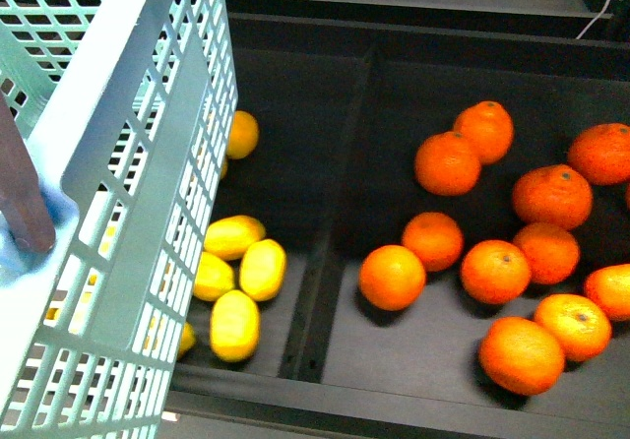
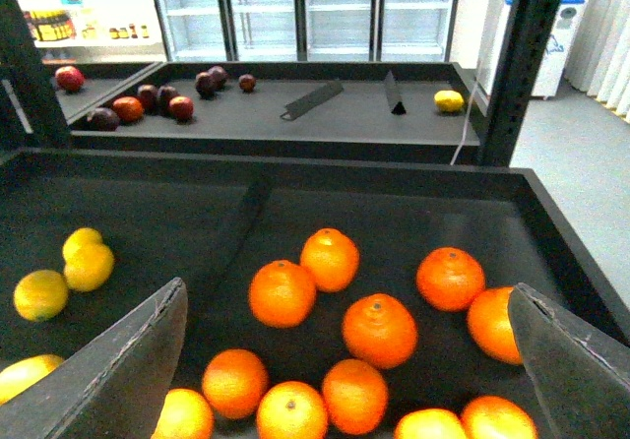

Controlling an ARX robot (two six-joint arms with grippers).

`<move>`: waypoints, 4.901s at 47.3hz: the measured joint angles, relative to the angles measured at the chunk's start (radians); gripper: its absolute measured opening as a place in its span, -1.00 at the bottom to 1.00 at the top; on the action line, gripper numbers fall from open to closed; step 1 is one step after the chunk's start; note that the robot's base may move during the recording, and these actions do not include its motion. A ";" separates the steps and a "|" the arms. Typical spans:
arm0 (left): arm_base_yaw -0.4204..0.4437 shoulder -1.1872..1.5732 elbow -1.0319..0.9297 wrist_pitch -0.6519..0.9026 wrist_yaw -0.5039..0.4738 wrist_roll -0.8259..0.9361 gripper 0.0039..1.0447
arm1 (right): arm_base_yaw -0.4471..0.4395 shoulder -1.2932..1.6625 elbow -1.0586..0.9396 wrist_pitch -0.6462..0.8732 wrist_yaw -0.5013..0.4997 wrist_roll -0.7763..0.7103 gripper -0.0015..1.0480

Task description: Pick lemon and mango into basket

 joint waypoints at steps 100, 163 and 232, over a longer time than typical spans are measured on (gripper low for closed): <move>-0.122 0.433 0.276 0.149 0.099 0.615 -0.45 | 0.000 -0.001 0.000 0.000 -0.003 0.000 0.83; -0.476 0.769 0.643 -0.013 0.253 0.662 -0.45 | -0.280 0.336 0.155 -0.127 -0.010 0.208 0.83; -0.476 0.769 0.643 -0.013 0.255 0.663 -0.45 | -0.512 2.314 0.975 0.399 0.094 0.425 0.83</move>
